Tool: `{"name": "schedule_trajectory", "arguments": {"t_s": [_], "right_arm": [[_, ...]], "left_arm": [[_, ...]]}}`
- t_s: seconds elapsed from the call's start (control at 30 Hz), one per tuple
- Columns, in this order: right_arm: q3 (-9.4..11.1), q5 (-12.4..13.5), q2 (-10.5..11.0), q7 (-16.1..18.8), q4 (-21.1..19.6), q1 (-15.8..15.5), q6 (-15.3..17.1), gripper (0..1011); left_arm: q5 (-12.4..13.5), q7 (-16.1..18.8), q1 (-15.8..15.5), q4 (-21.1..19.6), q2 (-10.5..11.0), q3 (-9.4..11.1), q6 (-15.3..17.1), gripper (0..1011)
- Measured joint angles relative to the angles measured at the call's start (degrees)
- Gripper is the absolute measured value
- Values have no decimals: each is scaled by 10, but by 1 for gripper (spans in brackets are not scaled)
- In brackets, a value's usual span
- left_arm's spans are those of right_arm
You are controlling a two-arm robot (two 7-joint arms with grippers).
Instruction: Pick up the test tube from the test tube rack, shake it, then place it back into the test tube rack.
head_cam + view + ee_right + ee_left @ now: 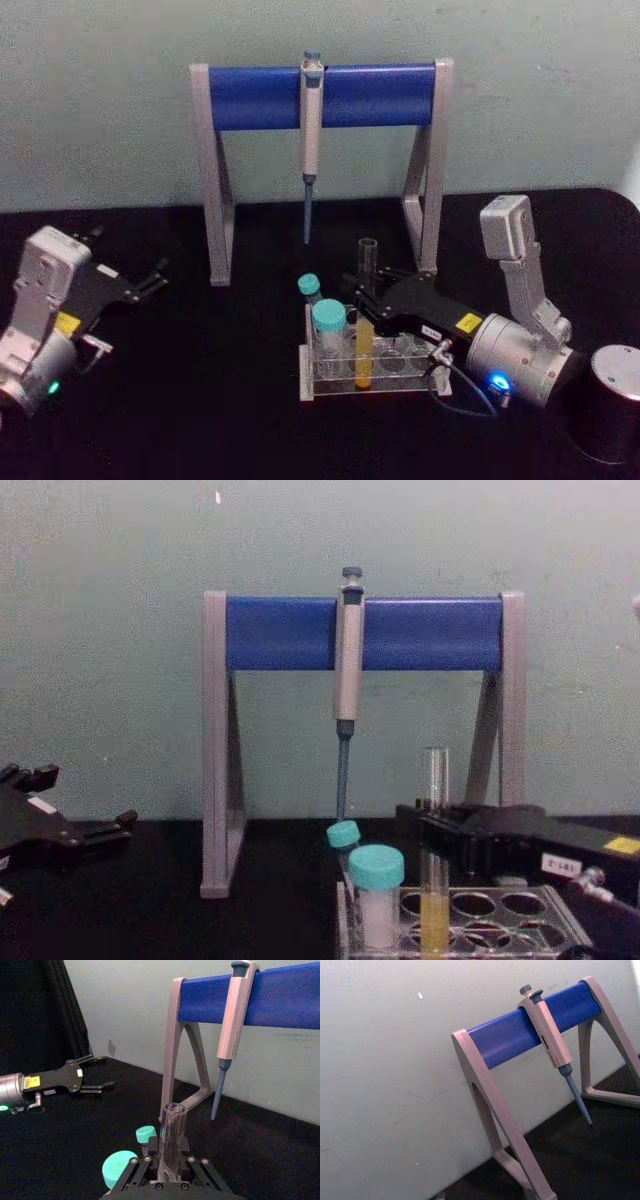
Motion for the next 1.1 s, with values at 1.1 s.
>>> {"name": "schedule_trajectory", "arguments": {"t_s": [1.1], "right_arm": [[-6, -50, 9, 17, -34, -17, -64, 233]], "left_arm": [[0, 0, 0, 0, 0, 0, 0, 1001]]}}
